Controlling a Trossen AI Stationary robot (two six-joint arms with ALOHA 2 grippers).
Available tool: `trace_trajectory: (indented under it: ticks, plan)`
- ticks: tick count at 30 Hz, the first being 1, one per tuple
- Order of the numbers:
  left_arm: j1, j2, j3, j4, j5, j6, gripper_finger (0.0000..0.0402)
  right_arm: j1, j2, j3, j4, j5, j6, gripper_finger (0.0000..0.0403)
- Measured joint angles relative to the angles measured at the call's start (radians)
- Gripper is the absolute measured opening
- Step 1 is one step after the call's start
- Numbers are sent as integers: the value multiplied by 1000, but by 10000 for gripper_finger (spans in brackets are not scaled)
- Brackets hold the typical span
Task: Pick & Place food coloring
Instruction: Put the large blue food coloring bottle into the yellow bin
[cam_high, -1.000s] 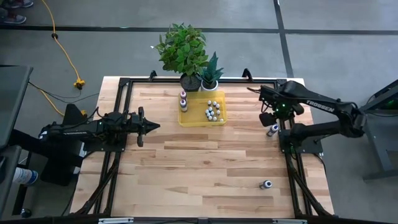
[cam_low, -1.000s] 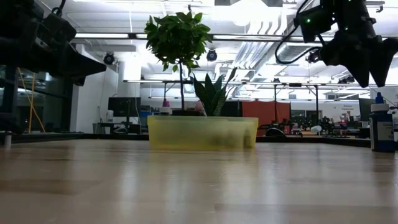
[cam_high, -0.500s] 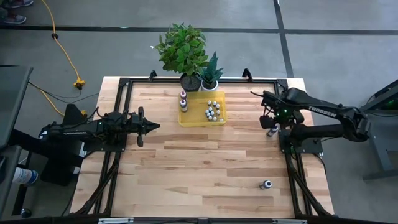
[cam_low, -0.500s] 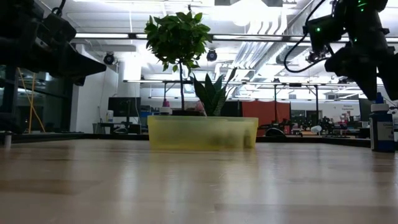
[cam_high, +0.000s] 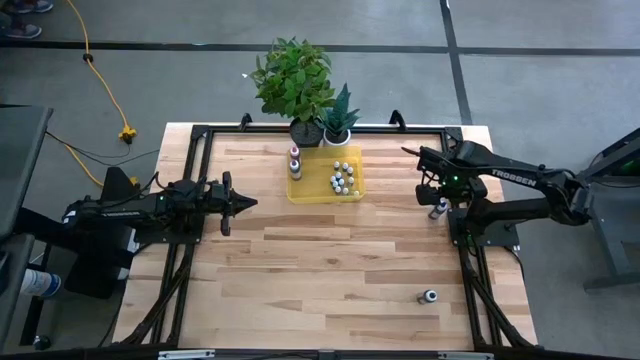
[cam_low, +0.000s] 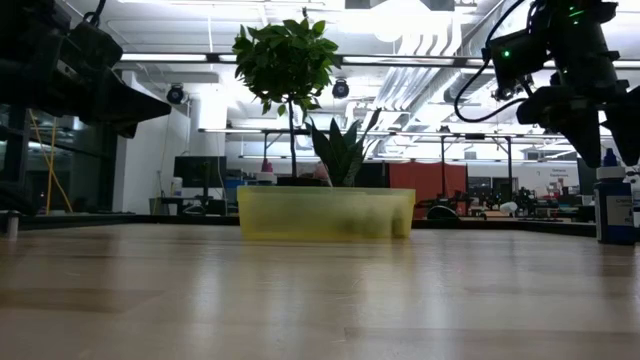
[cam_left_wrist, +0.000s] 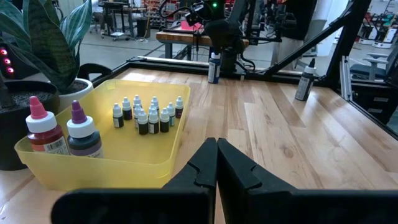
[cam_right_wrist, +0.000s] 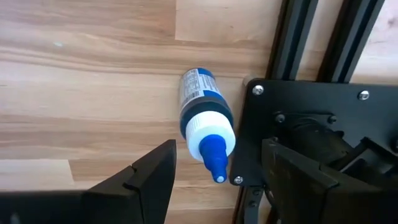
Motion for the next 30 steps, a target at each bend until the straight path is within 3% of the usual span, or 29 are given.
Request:
trace_trajectory:
  ticks: [21,30]
  plan:
    - [0,0,0,0,0,0,0,29,2,-1,46,-48,137,226]
    - [0,0,0,0,0,0,0,29,2,-1,31,-10,208,226]
